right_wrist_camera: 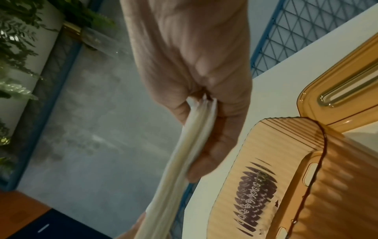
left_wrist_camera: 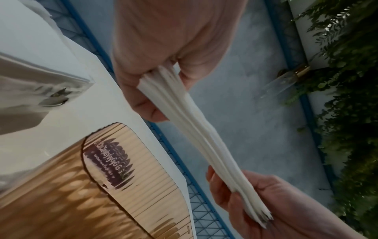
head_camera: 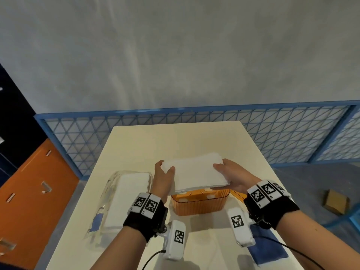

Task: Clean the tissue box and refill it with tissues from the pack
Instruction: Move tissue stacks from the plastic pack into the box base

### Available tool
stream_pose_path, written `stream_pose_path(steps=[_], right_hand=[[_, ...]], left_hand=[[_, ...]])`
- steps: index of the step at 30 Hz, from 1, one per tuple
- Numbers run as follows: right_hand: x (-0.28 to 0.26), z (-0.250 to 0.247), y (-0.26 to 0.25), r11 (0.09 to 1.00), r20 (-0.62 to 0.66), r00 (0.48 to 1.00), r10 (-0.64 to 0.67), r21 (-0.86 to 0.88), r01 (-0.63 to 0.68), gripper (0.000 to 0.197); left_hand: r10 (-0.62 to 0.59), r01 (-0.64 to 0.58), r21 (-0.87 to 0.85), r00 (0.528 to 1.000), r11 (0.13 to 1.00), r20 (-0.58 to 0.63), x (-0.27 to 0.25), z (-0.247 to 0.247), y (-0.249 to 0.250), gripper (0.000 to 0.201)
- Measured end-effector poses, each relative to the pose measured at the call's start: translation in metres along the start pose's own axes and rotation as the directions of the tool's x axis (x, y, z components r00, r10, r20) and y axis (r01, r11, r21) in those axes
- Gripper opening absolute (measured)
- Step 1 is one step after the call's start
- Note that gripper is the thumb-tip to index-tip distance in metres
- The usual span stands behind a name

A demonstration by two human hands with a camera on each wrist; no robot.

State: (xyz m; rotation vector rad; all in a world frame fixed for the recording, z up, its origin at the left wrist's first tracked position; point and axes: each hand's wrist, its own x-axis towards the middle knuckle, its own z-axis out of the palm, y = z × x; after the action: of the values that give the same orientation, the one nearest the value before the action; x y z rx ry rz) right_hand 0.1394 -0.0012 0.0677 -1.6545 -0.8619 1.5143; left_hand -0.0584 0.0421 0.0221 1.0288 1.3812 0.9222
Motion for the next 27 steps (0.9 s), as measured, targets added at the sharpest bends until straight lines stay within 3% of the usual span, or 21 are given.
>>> stream_pose_path(steps=[4, 8, 12, 17, 22, 27], right_hand=[[0.005, -0.002, 0.004, 0.996, 0.035, 0.999, 0.03, -0.085, -0.027, 0.061], [0.01, -0.003, 0.004, 0.985, 0.035, 0.999, 0.028, -0.169, -0.022, 0.069], [0.021, -0.003, 0.002, 0.964, -0.073, 0.997, -0.007, -0.267, -0.013, 0.068], [0.037, -0.001, 0.015, 0.764, -0.146, 0.976, -0.16, -0.644, 0.029, 0.071], [0.055, 0.008, 0.035, 0.6, -0.165, 0.97, -0.181, -0.8, -0.024, 0.083], [0.066, 0.01, 0.038, 0.492, -0.177, 0.975, -0.132, -0.866, -0.09, 0.088]], left_hand=[[-0.012, 0.012, 0.005, 0.996, 1.0, 0.088, 0.003, 0.0, -0.001, 0.055], [0.062, -0.075, 0.102, 0.99, 0.992, 0.128, 0.006, 0.001, -0.001, 0.053], [0.102, -0.137, 0.238, 0.983, 0.962, 0.152, 0.015, 0.005, 0.002, 0.053], [0.166, -0.261, 0.565, 0.962, 0.782, 0.216, 0.022, 0.015, -0.013, 0.048], [0.175, -0.323, 0.725, 0.946, 0.608, 0.274, 0.029, 0.023, -0.025, 0.027], [0.081, -0.325, 0.818, 0.942, 0.474, 0.327, 0.036, 0.029, -0.027, 0.04]])
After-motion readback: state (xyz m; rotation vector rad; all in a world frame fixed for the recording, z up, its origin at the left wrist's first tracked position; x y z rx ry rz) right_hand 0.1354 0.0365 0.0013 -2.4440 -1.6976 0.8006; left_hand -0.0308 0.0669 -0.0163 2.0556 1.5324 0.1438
